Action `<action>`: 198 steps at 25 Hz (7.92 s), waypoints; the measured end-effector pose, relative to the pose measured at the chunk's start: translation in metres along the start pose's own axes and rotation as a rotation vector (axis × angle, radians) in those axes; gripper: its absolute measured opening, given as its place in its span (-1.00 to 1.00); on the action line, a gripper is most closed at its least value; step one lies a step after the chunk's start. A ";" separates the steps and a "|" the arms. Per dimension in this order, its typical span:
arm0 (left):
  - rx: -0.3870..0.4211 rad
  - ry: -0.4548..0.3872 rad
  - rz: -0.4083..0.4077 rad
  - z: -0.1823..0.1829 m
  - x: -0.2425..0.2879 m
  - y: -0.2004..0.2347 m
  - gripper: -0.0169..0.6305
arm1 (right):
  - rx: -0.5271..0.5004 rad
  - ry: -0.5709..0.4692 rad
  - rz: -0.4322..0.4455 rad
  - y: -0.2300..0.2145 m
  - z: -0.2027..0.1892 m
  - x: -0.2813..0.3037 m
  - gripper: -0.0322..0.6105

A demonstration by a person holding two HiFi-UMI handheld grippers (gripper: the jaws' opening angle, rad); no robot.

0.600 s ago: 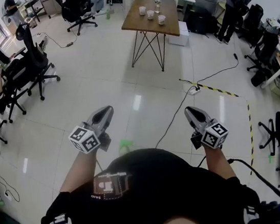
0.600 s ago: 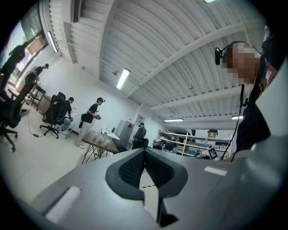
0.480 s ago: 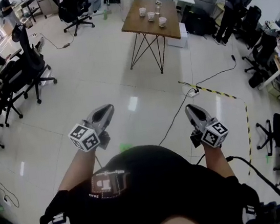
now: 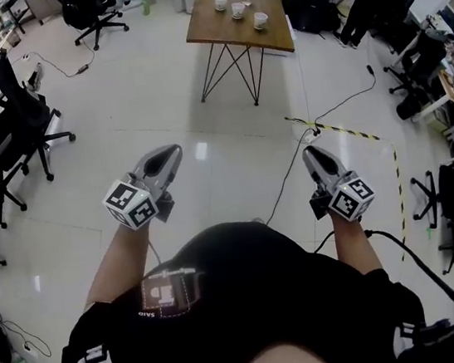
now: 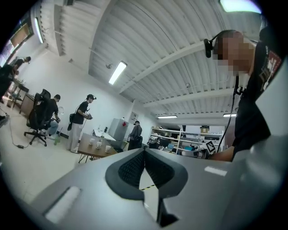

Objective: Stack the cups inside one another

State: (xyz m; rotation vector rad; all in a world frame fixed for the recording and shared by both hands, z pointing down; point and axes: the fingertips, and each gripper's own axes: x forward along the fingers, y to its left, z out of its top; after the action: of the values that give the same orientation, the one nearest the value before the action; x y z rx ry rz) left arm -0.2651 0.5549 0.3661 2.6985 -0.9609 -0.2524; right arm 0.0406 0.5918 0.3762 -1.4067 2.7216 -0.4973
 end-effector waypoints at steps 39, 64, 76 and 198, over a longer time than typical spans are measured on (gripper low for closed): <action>-0.016 0.103 -0.131 0.050 0.482 0.370 -0.94 | -0.027 0.002 -0.078 -0.387 0.147 0.393 -0.68; 0.000 0.228 0.066 0.005 0.673 0.485 -0.81 | -0.027 0.129 0.107 -0.599 0.161 0.549 -0.61; 0.016 0.259 -0.029 0.003 0.687 0.579 -0.76 | -0.023 0.169 0.027 -0.587 0.156 0.641 -0.59; 0.894 0.971 -0.311 -0.082 0.798 0.634 -0.54 | 0.059 0.184 -0.140 -0.634 0.129 0.528 -0.64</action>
State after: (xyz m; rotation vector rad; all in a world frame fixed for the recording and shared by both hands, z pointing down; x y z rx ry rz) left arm -0.0097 -0.4121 0.5784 3.0049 -0.3485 1.6229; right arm 0.2530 -0.2059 0.5023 -1.6191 2.7304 -0.7446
